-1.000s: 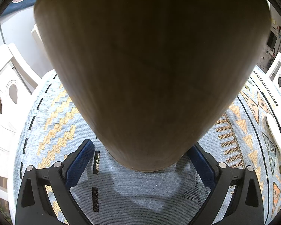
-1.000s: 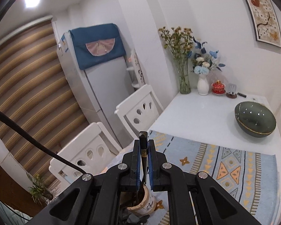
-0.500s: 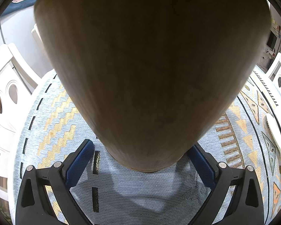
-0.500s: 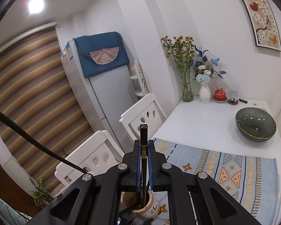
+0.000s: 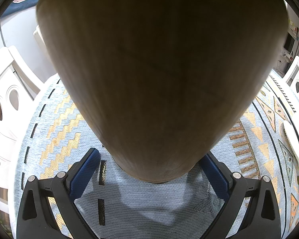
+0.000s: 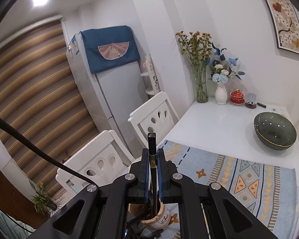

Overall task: Organize utensils
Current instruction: 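Lower the chopstick into the wooden cup and open the right gripper, then move the right gripper to the utensils and grasp the white spoon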

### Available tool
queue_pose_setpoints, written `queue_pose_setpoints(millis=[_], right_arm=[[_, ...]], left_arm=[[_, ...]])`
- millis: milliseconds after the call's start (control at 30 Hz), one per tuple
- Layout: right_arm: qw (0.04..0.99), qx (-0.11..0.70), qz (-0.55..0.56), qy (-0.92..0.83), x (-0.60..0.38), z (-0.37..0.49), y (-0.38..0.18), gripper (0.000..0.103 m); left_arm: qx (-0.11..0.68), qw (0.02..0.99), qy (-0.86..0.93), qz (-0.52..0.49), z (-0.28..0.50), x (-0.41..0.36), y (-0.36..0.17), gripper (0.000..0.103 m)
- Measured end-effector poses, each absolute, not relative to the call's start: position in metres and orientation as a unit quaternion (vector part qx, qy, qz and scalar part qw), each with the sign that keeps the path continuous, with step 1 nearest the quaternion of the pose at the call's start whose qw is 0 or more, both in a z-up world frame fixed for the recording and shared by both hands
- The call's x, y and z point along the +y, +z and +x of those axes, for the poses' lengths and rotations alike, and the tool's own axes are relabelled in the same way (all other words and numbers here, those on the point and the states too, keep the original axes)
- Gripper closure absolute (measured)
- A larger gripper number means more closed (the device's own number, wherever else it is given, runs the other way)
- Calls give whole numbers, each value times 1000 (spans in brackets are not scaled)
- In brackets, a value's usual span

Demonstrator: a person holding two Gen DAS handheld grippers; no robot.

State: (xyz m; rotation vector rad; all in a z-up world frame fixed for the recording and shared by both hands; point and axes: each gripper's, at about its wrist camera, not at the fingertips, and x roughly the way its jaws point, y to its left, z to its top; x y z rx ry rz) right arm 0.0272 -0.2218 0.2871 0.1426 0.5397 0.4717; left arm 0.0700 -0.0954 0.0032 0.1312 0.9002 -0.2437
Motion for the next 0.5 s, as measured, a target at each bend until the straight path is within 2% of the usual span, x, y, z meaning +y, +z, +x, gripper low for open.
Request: queue_pose_setpoints(millis=[67, 167, 200, 233, 267, 500], right_arm=[[932, 269, 67, 234, -221, 28, 287, 95], [929, 274, 71, 239, -222, 28, 287, 87], [928, 275, 73, 239, -223, 28, 288, 75], [930, 272, 74, 238, -225, 27, 289, 57], [933, 264, 74, 234, -227, 25, 291, 52], [948, 233, 92, 198, -257, 10, 305, 50]], left_arm=[[434, 891, -117, 63, 70, -96, 3, 3], [434, 891, -118, 63, 70, -95, 3, 3], [434, 891, -118, 63, 70, -96, 3, 3], [434, 891, -118, 63, 71, -96, 3, 3], [434, 891, -118, 63, 71, -97, 4, 3], [434, 891, -118, 63, 71, -97, 4, 3]])
